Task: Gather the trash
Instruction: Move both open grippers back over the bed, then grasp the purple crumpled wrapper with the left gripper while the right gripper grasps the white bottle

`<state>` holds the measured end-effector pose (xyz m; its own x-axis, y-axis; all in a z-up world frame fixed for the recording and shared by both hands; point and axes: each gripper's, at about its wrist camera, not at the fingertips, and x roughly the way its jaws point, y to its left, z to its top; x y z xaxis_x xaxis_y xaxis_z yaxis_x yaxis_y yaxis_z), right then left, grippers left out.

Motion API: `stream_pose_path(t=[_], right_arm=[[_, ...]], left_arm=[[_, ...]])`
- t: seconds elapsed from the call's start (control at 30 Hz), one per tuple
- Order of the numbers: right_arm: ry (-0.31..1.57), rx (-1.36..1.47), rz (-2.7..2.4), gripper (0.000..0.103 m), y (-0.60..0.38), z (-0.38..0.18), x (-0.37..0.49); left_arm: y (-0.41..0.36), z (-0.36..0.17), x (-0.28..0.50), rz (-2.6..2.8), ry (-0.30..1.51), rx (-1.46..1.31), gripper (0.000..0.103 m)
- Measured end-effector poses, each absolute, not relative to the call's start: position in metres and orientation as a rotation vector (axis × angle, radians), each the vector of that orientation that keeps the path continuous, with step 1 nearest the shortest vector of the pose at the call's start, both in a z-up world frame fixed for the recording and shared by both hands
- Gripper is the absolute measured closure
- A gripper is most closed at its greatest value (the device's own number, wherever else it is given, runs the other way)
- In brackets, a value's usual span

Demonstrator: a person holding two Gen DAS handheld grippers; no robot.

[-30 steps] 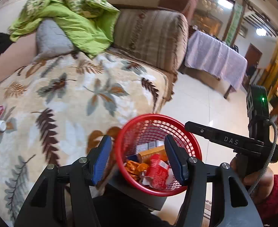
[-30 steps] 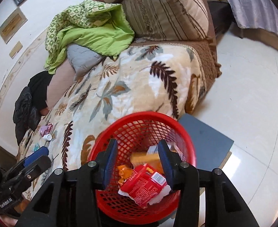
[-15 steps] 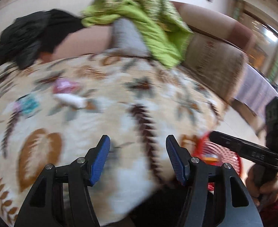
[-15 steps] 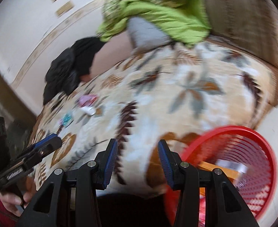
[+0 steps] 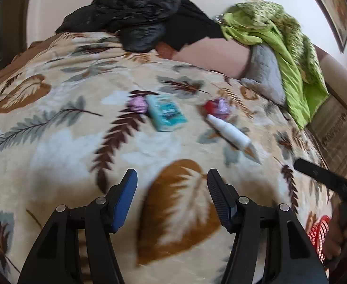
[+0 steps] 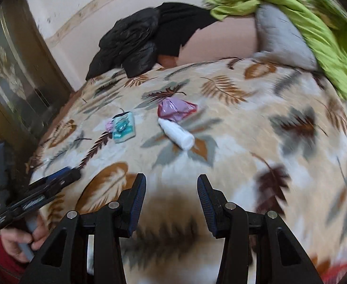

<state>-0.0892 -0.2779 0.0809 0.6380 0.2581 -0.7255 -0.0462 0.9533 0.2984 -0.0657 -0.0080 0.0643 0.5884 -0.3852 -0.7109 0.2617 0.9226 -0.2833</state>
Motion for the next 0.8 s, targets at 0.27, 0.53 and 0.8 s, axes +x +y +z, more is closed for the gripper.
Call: stream_pose_path(t=[0.27,0.53,0.8], right_arm=[[0.937,0.109,0.192,0.054,-0.255,0.046,0.013],[1.027,0.074,0.198,0.069,-0.245,0.016,0.035],[1.022,0.218,0.174,0.07,-0.247,0.018,-0.011]], left_arm=[[0.016,0.068,-0.032,-0.352,0.863,-0.167,0.043],[0.005,0.07,0.032,-0.393,0.866,-0.056,0.044],[-0.01,0.035,0.084,-0.424,0.935,-0.002,0.064]])
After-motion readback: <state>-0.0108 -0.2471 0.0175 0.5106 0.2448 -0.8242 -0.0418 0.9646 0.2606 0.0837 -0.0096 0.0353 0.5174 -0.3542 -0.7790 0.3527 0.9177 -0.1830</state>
